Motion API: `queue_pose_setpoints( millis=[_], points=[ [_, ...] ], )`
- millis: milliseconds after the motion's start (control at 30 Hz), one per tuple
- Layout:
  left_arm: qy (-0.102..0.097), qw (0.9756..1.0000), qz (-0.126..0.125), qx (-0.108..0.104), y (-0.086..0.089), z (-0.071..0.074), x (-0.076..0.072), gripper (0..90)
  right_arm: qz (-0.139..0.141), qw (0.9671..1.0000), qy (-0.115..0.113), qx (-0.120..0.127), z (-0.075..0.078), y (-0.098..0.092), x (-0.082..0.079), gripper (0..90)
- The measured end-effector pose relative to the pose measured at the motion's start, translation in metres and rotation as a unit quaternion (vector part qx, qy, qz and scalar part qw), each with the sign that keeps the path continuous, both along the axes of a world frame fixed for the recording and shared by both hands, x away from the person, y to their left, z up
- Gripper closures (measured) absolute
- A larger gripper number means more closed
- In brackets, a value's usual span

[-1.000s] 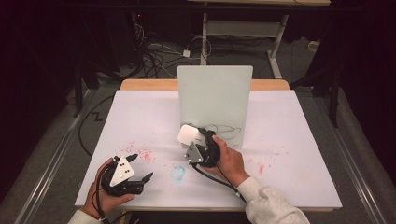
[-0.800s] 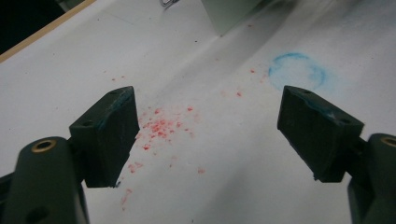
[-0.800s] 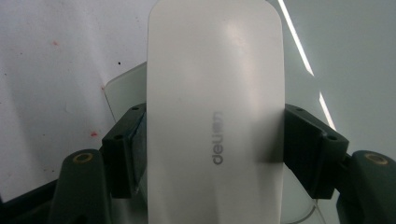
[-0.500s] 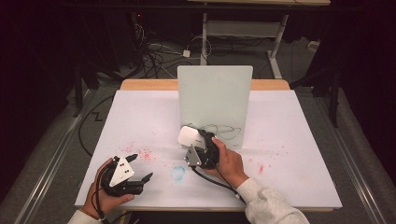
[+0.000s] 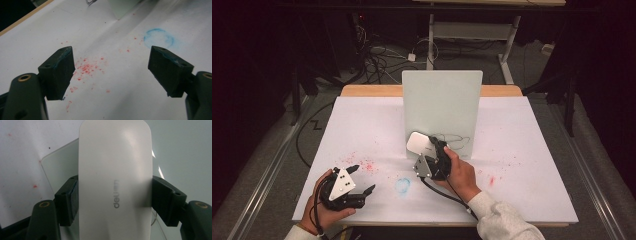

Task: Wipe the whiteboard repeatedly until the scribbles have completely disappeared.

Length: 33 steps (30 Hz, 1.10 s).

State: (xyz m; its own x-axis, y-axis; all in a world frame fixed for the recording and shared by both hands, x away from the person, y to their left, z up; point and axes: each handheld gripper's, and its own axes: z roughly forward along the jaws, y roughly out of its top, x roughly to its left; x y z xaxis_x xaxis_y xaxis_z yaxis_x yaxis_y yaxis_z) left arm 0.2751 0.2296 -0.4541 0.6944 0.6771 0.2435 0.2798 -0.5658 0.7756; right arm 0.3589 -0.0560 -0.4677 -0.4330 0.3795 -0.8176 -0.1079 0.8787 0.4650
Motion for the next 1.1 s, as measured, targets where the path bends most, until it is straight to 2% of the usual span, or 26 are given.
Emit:
queue_pose_setpoints(
  millis=[100, 167, 233, 300, 400, 500, 533, 600, 667, 767, 900, 967, 1033, 1100],
  points=[
    [0.0, 1.0, 0.001, 0.0, 0.0, 0.0, 0.0, 20.5, -0.003, 0.9998, -0.007, -0.02, -0.005, -0.001, -0.002, 31.1],
    [-0.001, 1.0, 0.0, 0.0, 0.0, 0.0, 0.0, 20.5, 0.001, 0.9999, -0.003, -0.016, -0.003, -0.002, -0.001, 31.1],
    [-0.002, 1.0, 0.0, 0.001, 0.0, 0.001, 0.0, 20.5, -0.004, 0.9999, -0.009, -0.007, 0.0, -0.006, 0.0, 31.1],
    [-0.002, 1.0, 0.001, -0.001, 0.001, 0.001, 0.0, 20.5, -0.011, 0.9998, -0.011, 0.011, 0.007, -0.01, 0.002, 31.1],
    [0.0, 1.0, 0.001, 0.0, 0.0, 0.0, 0.001, 20.5, -0.015, 0.9997, -0.014, 0.012, 0.005, -0.01, 0.002, 31.1],
    [0.0, 1.0, -0.002, 0.002, -0.001, 0.0, 0.0, 20.5, -0.006, 0.9998, -0.009, -0.015, -0.005, -0.002, -0.002, 31.1],
    [0.0, 1.0, -0.003, 0.003, -0.001, 0.0, 0.0, 20.5, -0.002, 0.9995, -0.013, -0.029, -0.011, 0.002, -0.004, 31.1],
    [0.001, 1.0, -0.001, 0.001, -0.001, -0.001, 0.0, 20.5, -0.003, 0.9993, -0.018, -0.032, -0.013, 0.005, -0.004, 31.1],
    [0.003, 1.0, -0.001, 0.002, -0.001, -0.001, 0.001, 20.5, -0.002, 0.9995, -0.015, -0.026, -0.013, 0.009, -0.004, 31.0],
    [0.004, 1.0, -0.002, 0.002, -0.002, -0.001, 0.001, 20.5, -0.002, 0.9992, -0.032, -0.023, -0.01, 0.019, -0.003, 31.0],
    [0.005, 1.0, 0.0, 0.0, -0.001, -0.002, 0.002, 20.5, -0.009, 0.9992, -0.038, -0.01, -0.005, 0.022, -0.001, 31.0],
    [0.005, 1.0, 0.0, 0.001, -0.001, -0.002, 0.002, 20.5, -0.012, 0.9992, -0.039, -0.004, -0.002, 0.02, 0.0, 31.0],
    [0.005, 1.0, 0.0, -0.001, 0.0, -0.002, 0.001, 20.5, -0.026, 0.9991, -0.035, 0.0, 0.002, 0.009, 0.0, 31.0],
    [0.004, 1.0, 0.001, -0.001, 0.0, -0.001, 0.001, 20.5, -0.027, 0.999, -0.036, 0.0, 0.003, 0.004, 0.001, 31.0]
  ],
)
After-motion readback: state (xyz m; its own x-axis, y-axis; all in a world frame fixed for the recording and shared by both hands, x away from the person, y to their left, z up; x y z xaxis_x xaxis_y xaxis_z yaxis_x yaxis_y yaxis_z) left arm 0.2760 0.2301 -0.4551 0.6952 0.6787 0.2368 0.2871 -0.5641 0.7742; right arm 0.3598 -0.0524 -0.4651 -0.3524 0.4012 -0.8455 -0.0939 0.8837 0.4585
